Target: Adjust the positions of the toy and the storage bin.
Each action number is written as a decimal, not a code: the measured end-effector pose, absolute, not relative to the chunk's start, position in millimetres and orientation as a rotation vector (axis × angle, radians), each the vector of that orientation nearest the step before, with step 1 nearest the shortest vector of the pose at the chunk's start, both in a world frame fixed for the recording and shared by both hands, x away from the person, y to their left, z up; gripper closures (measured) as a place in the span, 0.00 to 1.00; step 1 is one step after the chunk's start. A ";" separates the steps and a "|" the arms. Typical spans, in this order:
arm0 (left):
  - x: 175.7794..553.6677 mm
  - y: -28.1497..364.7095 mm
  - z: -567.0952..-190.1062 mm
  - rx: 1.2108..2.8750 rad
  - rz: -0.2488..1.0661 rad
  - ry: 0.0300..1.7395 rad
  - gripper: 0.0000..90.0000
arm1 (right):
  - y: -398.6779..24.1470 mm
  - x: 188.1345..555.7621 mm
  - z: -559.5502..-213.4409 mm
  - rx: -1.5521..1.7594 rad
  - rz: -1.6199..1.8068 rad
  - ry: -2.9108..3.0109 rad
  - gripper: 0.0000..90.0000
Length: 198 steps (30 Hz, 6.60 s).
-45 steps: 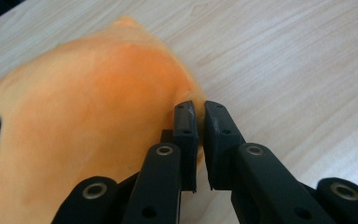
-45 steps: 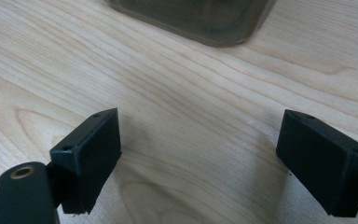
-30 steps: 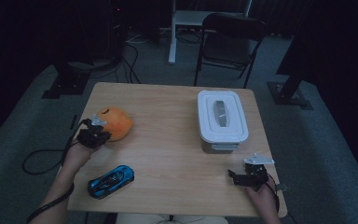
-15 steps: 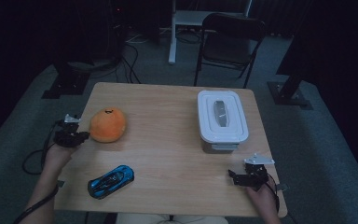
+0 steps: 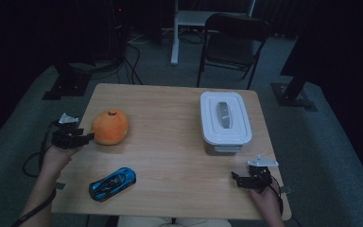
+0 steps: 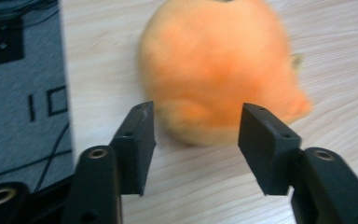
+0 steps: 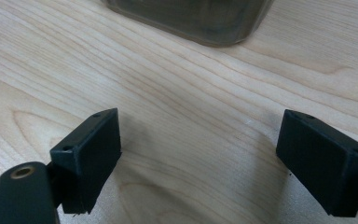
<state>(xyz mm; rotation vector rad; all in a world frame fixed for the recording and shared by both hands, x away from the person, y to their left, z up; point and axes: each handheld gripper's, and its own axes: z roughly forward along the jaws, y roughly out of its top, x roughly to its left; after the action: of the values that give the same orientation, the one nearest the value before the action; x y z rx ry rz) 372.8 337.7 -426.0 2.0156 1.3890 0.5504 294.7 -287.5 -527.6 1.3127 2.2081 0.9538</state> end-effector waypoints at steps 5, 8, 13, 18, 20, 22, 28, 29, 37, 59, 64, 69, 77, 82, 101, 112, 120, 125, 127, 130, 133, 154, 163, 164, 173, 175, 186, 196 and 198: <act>383.6 321.5 -425.3 2.021 0.545 1.359 0.43 | -287.5 294.7 -527.6 1.313 0.954 2.208 0.15; 391.7 312.3 -426.4 2.019 0.529 1.362 0.40 | -287.5 294.6 -527.6 1.313 0.954 2.208 0.15; 410.0 299.2 -436.0 2.035 0.536 1.433 0.33 | -287.5 294.7 -527.7 1.312 0.954 2.208 0.15; 420.4 293.1 -447.5 2.085 0.534 1.438 0.36 | -287.5 294.7 -527.7 1.312 0.954 2.208 0.15; 421.6 293.8 -448.7 2.085 0.528 1.441 0.42 | -287.5 294.7 -527.7 1.313 0.954 2.208 0.15; 423.6 294.4 -454.0 2.104 0.529 1.447 0.53 | -287.5 294.6 -527.6 1.313 0.954 2.208 0.15; 415.6 295.7 -443.2 2.100 0.547 1.385 0.85 | -287.5 294.6 -527.6 1.313 0.954 2.208 0.15; 415.6 295.7 -443.2 2.100 0.547 1.385 0.86 | -287.5 294.6 -527.7 1.312 0.954 2.208 0.15; 388.3 322.5 -419.0 2.076 0.566 1.340 0.87 | -287.5 294.6 -527.6 1.313 0.954 2.208 0.15; 368.6 344.6 -438.7 2.074 0.425 1.337 0.55 | -287.6 294.8 -527.6 1.316 0.955 2.208 0.15; 364.1 348.6 -434.0 2.052 0.442 1.335 0.36 | -287.5 294.8 -527.6 1.314 0.953 2.209 0.14; 358.0 345.2 -430.7 2.056 0.482 1.296 0.25 | -287.5 294.8 -527.5 1.317 0.952 2.209 0.14; 355.8 327.5 -425.0 2.067 0.468 1.290 0.04 | -290.7 294.4 -526.5 1.326 0.974 2.219 0.13; 357.3 312.3 -420.7 2.061 0.446 1.242 0.00 | -300.9 293.8 -519.5 1.374 1.038 2.164 0.14; 382.8 239.3 -425.2 2.102 0.378 1.071 0.00 | -324.4 317.4 -506.8 1.447 0.988 2.042 0.13; 404.5 196.8 -438.7 2.108 0.326 1.018 0.00 | -335.5 336.3 -510.7 1.506 0.970 2.009 0.13; 419.2 164.1 -450.4 2.134 0.333 0.948 0.00 | -340.4 346.6 -511.8 1.532 0.976 1.968 0.13; 427.3 146.2 -456.0 2.145 0.311 0.940 0.00 | -342.5 352.7 -508.9 1.537 0.985 1.960 0.13; 430.3 138.8 -459.0 2.142 0.314 0.937 0.01 | -341.9 355.3 -507.4 1.532 0.975 1.964 0.13; 434.3 129.2 -463.1 2.143 0.293 0.933 0.00 | -341.0 359.7 -505.5 1.526 0.972 1.960 0.13; 438.6 119.5 -468.5 2.158 0.275 0.924 0.00 | -340.1 364.6 -504.2 1.516 0.976 1.968 0.13; 470.5 62.1 -489.0 2.184 0.225 0.909 0.01 | -333.7 402.6 -499.6 1.510 0.976 1.912 0.13; 484.7 41.2 -489.5 2.179 0.219 0.909 0.01 | -336.2 420.2 -499.9 1.546 0.972 1.877 0.14; 484.7 41.2 -489.5 2.179 0.219 0.909 0.00 | -336.2 420.2 -499.9 1.546 0.972 1.877 0.14; 495.2 14.4 -484.8 2.176 0.230 0.877 0.01 | -330.0 435.2 -499.8 1.526 0.976 1.913 0.15; 496.2 9.0 -484.8 2.186 0.234 0.869 0.01 | -329.4 437.3 -500.0 1.525 0.976 1.912 0.15; 497.7 12.8 -483.2 2.196 0.263 0.888 0.01 | -322.3 438.9 -502.9 1.492 1.035 1.981 0.20; 487.4 25.1 -480.1 2.225 0.285 0.883 0.01 | -308.2 436.4 -501.1 1.447 1.034 2.003 0.24; 484.9 29.9 -480.0 2.225 0.283 0.886 0.01 | -304.2 435.5 -501.6 1.445 1.045 2.007 0.24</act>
<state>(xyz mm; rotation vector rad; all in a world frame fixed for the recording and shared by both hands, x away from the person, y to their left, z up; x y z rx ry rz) 484.9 29.9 -480.0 2.2255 0.8861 0.2832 435.5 -304.2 -501.6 1.4452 2.0074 1.0448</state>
